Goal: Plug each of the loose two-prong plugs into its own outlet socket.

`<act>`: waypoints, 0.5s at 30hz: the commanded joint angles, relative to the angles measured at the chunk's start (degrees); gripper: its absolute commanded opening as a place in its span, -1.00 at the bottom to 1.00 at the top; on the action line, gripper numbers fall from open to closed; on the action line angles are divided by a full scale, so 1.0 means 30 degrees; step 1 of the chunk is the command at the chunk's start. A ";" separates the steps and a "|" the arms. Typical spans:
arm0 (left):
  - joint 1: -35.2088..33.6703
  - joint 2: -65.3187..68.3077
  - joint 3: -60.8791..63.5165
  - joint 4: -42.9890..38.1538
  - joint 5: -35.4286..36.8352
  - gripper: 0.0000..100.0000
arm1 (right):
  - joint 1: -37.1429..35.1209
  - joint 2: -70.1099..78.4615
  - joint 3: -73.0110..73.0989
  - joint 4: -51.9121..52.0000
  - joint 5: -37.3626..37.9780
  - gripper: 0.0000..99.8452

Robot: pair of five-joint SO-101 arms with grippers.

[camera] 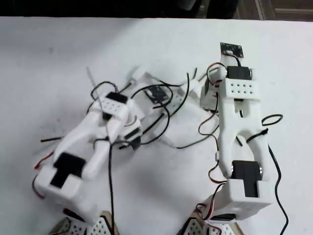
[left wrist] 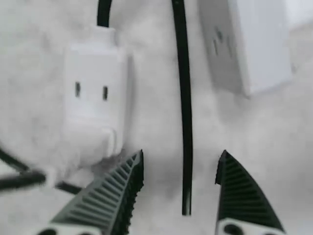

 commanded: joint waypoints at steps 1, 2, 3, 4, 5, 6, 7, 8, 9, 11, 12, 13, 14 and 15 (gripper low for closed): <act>0.0161 0.1656 -0.2696 0.1289 -0.0205 -0.52 | 0.0249 -0.0777 -0.0117 -0.0161 -0.0088 -0.96; 0.0190 0.1919 -0.3018 0.1582 -0.0205 -0.54 | 0.0249 -0.0806 -0.0117 -0.0132 -0.0088 -0.96; 0.0190 0.2271 -0.3341 0.1846 -0.0205 -0.58 | 0.0249 -0.0806 -0.0147 -0.0132 -0.0088 -0.96; 0.0278 0.2593 -0.3604 0.2022 -0.0205 -0.63 | 0.0278 -0.0806 -0.0147 -0.0132 -0.0088 -0.96; 0.0396 0.2974 -0.3839 0.2286 -0.0205 -0.68 | 0.0278 -0.0806 -0.0147 -0.0132 -0.0088 -0.96; 0.0484 0.3238 -0.4044 0.2667 -0.0234 -0.72 | 0.0278 -0.0835 -0.0147 -0.0132 -0.0088 -0.96; 0.0542 0.3502 -0.4308 0.3018 -0.0234 -0.77 | 0.0278 -0.0864 -0.0147 -0.0132 -0.0088 -0.96; 0.0659 0.3736 -0.4542 0.3341 -0.0234 -0.82 | 0.0278 -0.0894 -0.0147 -0.0132 -0.0088 -0.96; 0.0777 0.3883 -0.4630 0.3546 -0.0234 -0.88 | 0.0278 -0.0923 -0.0147 -0.0103 -0.0088 -0.96; 0.1128 0.3853 -0.4630 0.3897 -0.0234 -0.97 | 0.0278 -0.0923 -0.0147 -0.0103 -0.0088 -0.96; 0.1275 0.3707 -0.4630 0.4190 -0.0234 -0.95 | 0.0278 -0.0923 -0.0147 -0.0103 -0.0088 -0.96; 0.1421 0.3385 -0.4630 0.4542 -0.0234 -0.96 | 0.0278 -0.0923 -0.0147 -0.0103 -0.0088 -0.96; 0.1568 0.2945 -0.4630 0.4864 -0.0234 -0.96 | 0.0278 -0.0923 -0.0147 -0.0103 -0.0088 -0.96; 0.1656 0.2300 -0.4630 0.5187 -0.0147 -0.96 | 0.0308 -0.0923 -0.0147 -0.0103 -0.0088 -0.96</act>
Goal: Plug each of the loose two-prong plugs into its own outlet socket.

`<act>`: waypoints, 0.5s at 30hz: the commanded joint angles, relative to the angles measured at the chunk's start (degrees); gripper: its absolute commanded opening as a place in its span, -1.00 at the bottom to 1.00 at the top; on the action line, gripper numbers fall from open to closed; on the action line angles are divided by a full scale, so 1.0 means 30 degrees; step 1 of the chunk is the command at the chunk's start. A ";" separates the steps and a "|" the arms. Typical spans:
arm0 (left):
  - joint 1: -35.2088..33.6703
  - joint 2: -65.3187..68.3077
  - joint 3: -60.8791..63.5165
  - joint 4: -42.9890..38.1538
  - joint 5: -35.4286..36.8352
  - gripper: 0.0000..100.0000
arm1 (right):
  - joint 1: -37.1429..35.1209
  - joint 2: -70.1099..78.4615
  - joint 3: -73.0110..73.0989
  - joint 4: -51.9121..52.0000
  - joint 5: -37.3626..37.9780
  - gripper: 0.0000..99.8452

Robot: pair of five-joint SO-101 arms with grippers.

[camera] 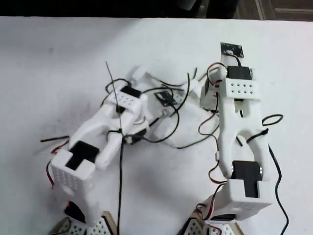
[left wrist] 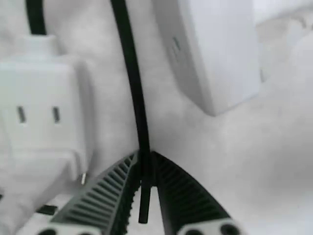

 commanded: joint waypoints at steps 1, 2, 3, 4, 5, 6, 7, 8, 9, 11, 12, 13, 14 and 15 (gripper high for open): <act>0.0513 -0.2359 -0.0527 0.1524 -0.0117 -0.96 | 0.0308 -0.0923 -0.0147 -0.0103 -0.0088 -0.96; 0.0484 -0.3297 -0.0527 0.1905 -0.0088 -0.96 | 0.0308 -0.0923 -0.0147 -0.0073 -0.0088 -0.96; 0.0425 -0.4322 -0.0557 0.2256 -0.0088 -0.96 | 0.0308 -0.0923 -0.0147 -0.0073 -0.0088 -0.96; 0.0396 -0.5436 -0.0557 0.2549 -0.0059 -0.96 | 0.0308 -0.0923 -0.0147 -0.0073 -0.0088 -0.96; 0.0366 -0.6608 -0.0469 0.2842 -0.0059 -0.96 | 0.0308 -0.0923 -0.0147 -0.0073 -0.0088 -0.96; 0.0278 -0.7692 -0.0469 0.3253 -0.0059 -0.96 | 0.0308 -0.0923 -0.0147 -0.0073 -0.0088 -0.96; 0.0220 -0.8806 -0.0469 0.3634 -0.0059 -0.96 | 0.0308 -0.0923 -0.0147 -0.0073 -0.0088 -0.96; 0.0190 -0.9832 -0.0469 0.3985 -0.0059 -0.96 | 0.0308 -0.0923 -0.0147 -0.0073 -0.0088 -0.96; 0.0190 -1.0857 -0.0469 0.4366 -0.0059 -0.96 | 0.0308 -0.0923 -0.0147 -0.0073 -0.0088 -0.96; 0.0190 -1.2615 -0.0469 0.5187 -0.0059 -0.96 | 0.0308 -0.0894 -0.0147 -0.0073 -0.0088 -0.96; 0.0190 -1.3407 -0.0469 0.5685 -0.0059 -0.96 | 0.0308 -0.0864 -0.0147 -0.0073 -0.0088 -0.96; 0.0190 -1.4139 -0.0469 0.6212 -0.0059 -0.96 | 0.0308 -0.0835 -0.0147 -0.0073 -0.0088 -0.96; 0.0190 -1.4784 -0.0469 0.6769 -0.0059 -0.96 | 0.0308 -0.0806 -0.0147 -0.0073 -0.0088 -0.96; 0.0161 -1.5399 -0.0469 0.7355 -0.0059 -0.96 | 0.0308 -0.0806 -0.0147 -0.0073 -0.0088 -0.96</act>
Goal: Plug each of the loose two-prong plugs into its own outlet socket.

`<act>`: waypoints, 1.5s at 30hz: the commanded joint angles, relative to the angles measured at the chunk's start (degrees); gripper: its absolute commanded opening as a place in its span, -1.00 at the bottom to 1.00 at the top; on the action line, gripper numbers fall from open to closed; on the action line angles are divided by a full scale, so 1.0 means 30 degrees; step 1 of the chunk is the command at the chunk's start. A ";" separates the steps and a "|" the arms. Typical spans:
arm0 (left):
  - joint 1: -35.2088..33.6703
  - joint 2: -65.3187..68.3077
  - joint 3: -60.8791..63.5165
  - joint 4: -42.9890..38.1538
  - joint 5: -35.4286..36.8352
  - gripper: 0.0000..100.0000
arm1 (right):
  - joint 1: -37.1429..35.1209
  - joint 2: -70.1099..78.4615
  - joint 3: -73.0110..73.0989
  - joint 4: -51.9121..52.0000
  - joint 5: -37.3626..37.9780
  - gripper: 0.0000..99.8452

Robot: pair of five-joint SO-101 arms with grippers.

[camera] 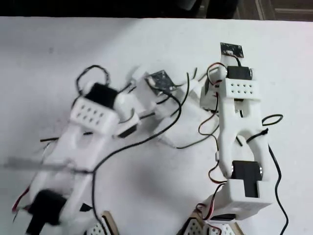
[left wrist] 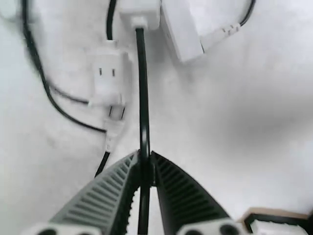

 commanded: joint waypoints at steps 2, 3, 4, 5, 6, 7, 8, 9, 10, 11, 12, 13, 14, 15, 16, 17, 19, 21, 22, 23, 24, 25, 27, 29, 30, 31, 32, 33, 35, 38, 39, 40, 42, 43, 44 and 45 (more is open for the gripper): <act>-0.0132 -0.4469 -0.0352 0.2901 -0.0088 -0.96 | 0.0278 -0.0806 -0.0147 -0.0073 -0.0117 -0.96; -0.0161 -0.5055 0.0029 0.3136 -0.0117 -0.96 | 0.0278 -0.0806 -0.0117 -0.0073 -0.0117 -0.96; -0.0425 -0.5729 0.0615 0.3165 -0.0117 -0.96 | 0.0278 -0.0806 -0.0117 -0.0073 -0.0117 -0.96; -0.0718 -0.6403 0.1377 0.3136 -0.0205 -0.96 | 0.0278 -0.0806 -0.0117 -0.0073 -0.0117 -0.96; -0.1040 -0.7048 0.2256 0.3077 -0.0264 -0.96 | 0.0278 -0.0806 -0.0117 -0.0044 -0.0117 -0.96; -0.1392 -0.7692 0.3253 0.3048 -0.0586 -0.95 | 0.0278 -0.0806 -0.0117 -0.0044 -0.0117 -0.96; -0.1773 -0.8308 0.4249 0.3048 -0.1260 -0.95 | 0.0278 -0.0806 -0.0117 -0.0044 -0.0117 -0.96; -0.2125 -0.8952 0.5304 0.3048 -0.1875 -0.95 | 0.0278 -0.0806 -0.0088 -0.0044 -0.0147 -0.96; -0.2535 -0.9656 0.6330 0.3048 -0.2462 -0.95 | 0.0220 -0.0777 -0.0088 -0.0044 -0.0147 -0.96; -0.3033 -1.0388 0.7355 0.3048 -0.2960 -0.95 | 0.0190 -0.0777 -0.0088 -0.0044 -0.0147 -0.96; -0.3590 -1.1209 0.8234 0.2930 -0.3399 -0.95 | 0.0161 -0.0777 -0.0088 -0.0044 -0.0147 -0.96; -0.4205 -1.2000 0.9055 0.2608 -0.3751 -0.95 | 0.0161 -0.0777 -0.0088 -0.0044 -0.0147 -0.96; -0.4938 -1.2762 0.9700 0.2315 -0.4190 -0.95 | 0.0161 -0.0777 -0.0088 -0.0044 -0.0147 -0.96; -0.5758 -1.3436 1.0139 0.2168 -0.4777 -0.95 | 0.0161 -0.0777 -0.0088 -0.0044 -0.0147 -0.96; -0.6579 -1.4051 1.0374 0.2110 -0.5538 -0.95 | 0.0161 -0.0777 0.0029 -0.0044 -0.0147 -0.96; -0.7282 -1.4667 1.0579 0.2168 -0.6359 -0.95 | 0.0161 -0.0777 0.0117 -0.0073 -0.0147 -0.96; -0.8366 -1.5751 1.1370 0.2256 -0.7883 -0.95 | 0.0132 -0.0777 0.0176 -0.0103 -0.0147 -0.96; -0.9158 -1.6484 1.2571 0.2256 -0.9348 -0.95 | 0.0132 -0.0777 0.0176 -0.0103 -0.0147 -0.96; -0.9509 -1.6835 1.3245 0.2198 -1.0022 -0.95 | 0.0132 -0.0777 0.0176 -0.0103 -0.0147 -0.96; -0.9832 -1.7187 1.3890 0.2110 -1.0637 -0.94 | 0.0132 -0.0777 0.0176 -0.0103 -0.0147 -0.96; -1.0125 -1.7363 1.4212 0.1993 -1.1018 -0.91 | 0.0132 -0.0777 0.0176 -0.0132 -0.0147 -0.96; -1.0593 -1.7538 1.4242 0.1788 -1.1165 -0.83 | 0.0132 -0.0777 0.0176 -0.0132 -0.0147 -0.96; -1.1912 -1.7890 1.4242 0.1582 -1.1165 -0.58 | 0.0132 -0.0777 0.0176 -0.0132 -0.0176 -0.96; -1.2762 -1.8242 1.4242 0.1201 -1.0930 -0.39 | 0.0132 -0.0777 0.0176 -0.0132 -0.0176 -0.96; -1.2908 -1.8418 1.4242 0.0967 -1.0608 -0.40 | 0.0132 -0.0777 0.0176 -0.0103 -0.0176 -0.96; -1.2908 -1.8505 1.4242 0.0850 -1.0374 -0.41 | 0.0132 -0.0777 0.0176 -0.0103 -0.0176 -0.96; -1.2879 -1.8681 1.4242 0.0879 -1.0315 -0.41 | 0.0132 -0.0777 0.0176 -0.0103 -0.0176 -0.96; -1.2879 -1.8740 1.4242 0.0938 -1.0256 -0.40 | 0.0132 -0.0777 0.0176 -0.0103 -0.0176 -0.96; -1.2850 -1.8740 1.4242 0.0733 -1.0198 -0.40 | 0.0132 -0.0777 0.0176 -0.0103 -0.0205 -0.96; -1.2850 -1.8711 1.4242 0.0059 -0.9758 -0.40 | 0.0132 -0.0777 0.0205 -0.0103 -0.0205 -0.96; -1.2850 -1.8711 1.4242 -0.0264 -0.9436 -0.40 | 0.0132 -0.0777 0.0205 -0.0103 -0.0205 -0.96; -1.2850 -1.8711 1.4242 -0.0527 -0.9114 -0.40 | 0.0132 -0.0777 0.0205 -0.0073 -0.0205 -0.96; -1.2850 -1.8711 1.4183 -0.0967 -0.8498 -0.40 | -0.0132 -0.0777 0.0205 -0.0044 -0.0205 -0.96; -1.2938 -1.8711 1.3978 -0.1026 -0.8147 -0.41 | -0.0337 -0.0777 0.0264 -0.0015 -0.0117 -0.96; -1.2967 -1.8681 1.3626 -0.0996 -0.7766 -0.41 | -0.0630 -0.0777 0.0381 0.0132 -0.0088 -0.96; -1.2996 -1.8681 1.3216 -0.0938 -0.7385 -0.41 | -0.0982 -0.0777 0.0469 0.0220 -0.0059 -0.96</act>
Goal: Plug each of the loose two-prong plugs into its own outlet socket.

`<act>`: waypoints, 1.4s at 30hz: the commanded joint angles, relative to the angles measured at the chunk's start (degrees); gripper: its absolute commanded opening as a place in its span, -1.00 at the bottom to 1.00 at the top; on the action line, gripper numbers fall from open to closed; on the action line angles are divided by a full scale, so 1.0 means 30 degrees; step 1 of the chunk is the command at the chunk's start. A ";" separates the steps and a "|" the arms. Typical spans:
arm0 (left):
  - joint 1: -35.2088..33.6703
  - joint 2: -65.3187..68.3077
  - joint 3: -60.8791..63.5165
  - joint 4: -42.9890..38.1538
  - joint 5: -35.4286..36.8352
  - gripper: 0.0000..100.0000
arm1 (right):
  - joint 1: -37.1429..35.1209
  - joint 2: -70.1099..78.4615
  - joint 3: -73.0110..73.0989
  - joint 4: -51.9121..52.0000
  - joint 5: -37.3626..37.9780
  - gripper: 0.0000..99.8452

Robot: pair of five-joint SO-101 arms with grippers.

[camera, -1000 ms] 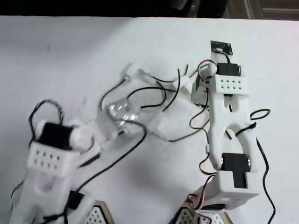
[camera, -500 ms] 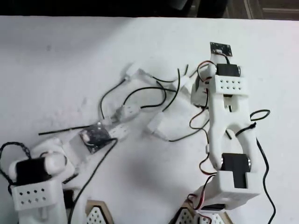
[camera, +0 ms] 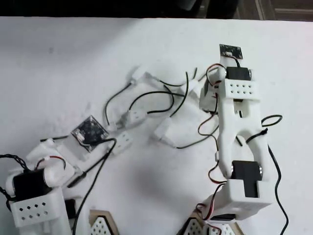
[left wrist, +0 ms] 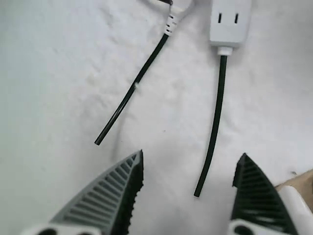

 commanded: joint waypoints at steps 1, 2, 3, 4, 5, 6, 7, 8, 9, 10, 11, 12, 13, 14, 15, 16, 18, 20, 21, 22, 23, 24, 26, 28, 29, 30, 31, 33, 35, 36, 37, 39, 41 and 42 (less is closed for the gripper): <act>-0.0484 -0.0103 -0.1495 -0.0381 0.1934 -0.41 | -0.1304 -0.0894 0.0147 0.0249 -0.0059 -0.96; -0.0894 -0.0103 -0.2022 -0.0381 0.2462 -0.41 | -0.1773 -0.0923 0.0147 0.0513 -0.0059 -0.96; -0.1392 -0.0103 -0.2549 -0.0469 0.2930 -0.41 | -0.2212 -0.0952 0.0029 0.0864 -0.0059 -0.96; -0.1978 -0.0132 -0.3048 -0.0527 0.3282 -0.41 | -0.2740 -0.0982 -0.0088 0.1187 -0.0059 -0.96; -0.2681 -0.0132 -0.3458 -0.0527 0.3604 -0.41 | -0.3355 -0.0982 -0.0352 0.1451 -0.0059 -0.96; -0.3355 -0.0132 -0.3722 -0.0527 0.3927 -0.41 | -0.4059 -0.0982 -0.0674 0.1773 -0.0059 -0.96; -0.4029 -0.0161 -0.3751 -0.0498 0.4308 -0.41 | -0.4879 -0.1011 -0.0938 0.1978 -0.0059 -0.96; -0.4645 -0.0161 -0.3634 -0.0557 0.4630 -0.41 | -0.5700 -0.1011 -0.1172 0.2007 -0.0059 -0.96; -0.5260 -0.0161 -0.3370 -0.0645 0.4835 -0.41 | -0.6637 -0.1011 -0.1407 0.2007 -0.0059 -0.96; -0.5758 -0.0190 -0.3018 -0.0967 0.5070 -0.41 | -0.7487 -0.0982 -0.1641 0.1919 -0.0059 -0.96; -0.6256 -0.0220 -0.2579 -0.1377 0.5304 -0.41 | -0.8337 -0.0894 -0.1905 0.1890 -0.0059 -0.96; -0.6755 -0.0220 -0.2139 -0.1875 0.5626 -0.41 | -0.9187 -0.0864 -0.2227 0.1802 -0.0059 -0.96; -0.7341 -0.0220 -0.1670 -0.2462 0.5978 -0.41 | -1.0007 -0.0835 -0.2520 0.1568 -0.0059 -0.96; -0.7956 -0.0220 -0.1114 -0.3018 0.6300 -0.41 | -1.0711 -0.0835 -0.2755 0.1275 -0.0029 -0.96; -0.8484 -0.0220 -0.0586 -0.3516 0.6593 -0.41 | -1.1355 -0.0835 -0.2960 0.0982 0.0147 -0.96; -0.8982 -0.0220 0.0000 -0.3985 0.6799 -0.41 | -1.1971 -0.0835 -0.3048 0.0601 0.0821 -0.96; -0.9919 -0.0220 0.1260 -0.4835 0.7033 -0.41 | -1.3114 -0.0835 -0.3136 -0.0015 0.3282 -0.96; -1.0740 -0.0220 0.2608 -0.5568 0.7033 -0.41 | -1.4022 -0.0777 -0.3106 -0.0542 0.5128 -0.96; -1.1004 -0.0220 0.3311 -0.5919 0.7033 -0.41 | -1.4315 -0.0630 -0.3106 -0.0747 0.5714 -0.96; -1.1179 -0.0220 0.4015 -0.6271 0.7033 -0.41 | -1.4549 -0.0366 -0.3136 -0.0923 0.6183 -0.95; -1.1209 -0.0220 0.4747 -0.6564 0.7033 -0.41 | -1.4725 -0.0015 -0.3253 -0.0982 0.6564 -0.91; -1.1238 -0.0220 0.5421 -0.6916 0.7033 -0.41 | -1.4842 0.0454 -0.3487 -0.0982 0.6857 -0.85; -1.1238 -0.0220 0.6652 -0.7502 0.7033 -0.41 | -1.4901 0.1685 -0.4044 -0.0923 0.7385 -0.75; -1.1209 -0.0220 0.7590 -0.7971 0.7033 -0.41 | -1.4989 0.3004 -0.4747 -0.0894 0.8059 -0.72; -1.1209 -0.0220 0.7941 -0.8176 0.7033 -0.41 | -1.5136 0.3590 -0.5040 -0.0894 0.8410 -0.72; -1.1179 -0.0220 0.8205 -0.8381 0.7033 -0.41 | -1.5282 0.4147 -0.5363 -0.0894 0.8674 -0.71; -1.1179 -0.0220 0.8381 -0.8527 0.7033 -0.41 | -1.5516 0.4674 -0.5685 -0.0894 0.8821 -0.71; -1.1150 -0.0220 0.8498 -0.8674 0.7033 -0.41 | -1.6044 0.5670 -0.6418 -0.0894 0.8850 -0.71; -1.1150 -0.0220 0.8557 -0.8674 0.7033 -0.41 | -1.6484 0.6667 -0.7238 -0.0923 0.8850 -0.69; -1.1150 -0.0220 0.8586 -0.8674 0.7033 -0.41 | -1.6571 0.7223 -0.7648 -0.0952 0.8821 -0.66; -1.1121 -0.0220 0.8645 -0.8674 0.7033 -0.41 | -1.6630 0.7780 -0.8059 -0.0952 0.8791 -0.61; -1.1121 -0.0220 0.8908 -0.8733 0.7004 -0.41 | -1.6601 0.8952 -0.8967 -0.0952 0.8733 -0.52; -1.1121 -0.0220 0.9055 -0.8996 0.7004 -0.41 | -1.6425 1.0154 -0.9905 -0.0923 0.8733 -0.50; -1.1121 -0.0220 0.9084 -0.9026 0.7004 -0.41 | -1.6337 1.0769 -1.0344 -0.0923 0.8733 -0.50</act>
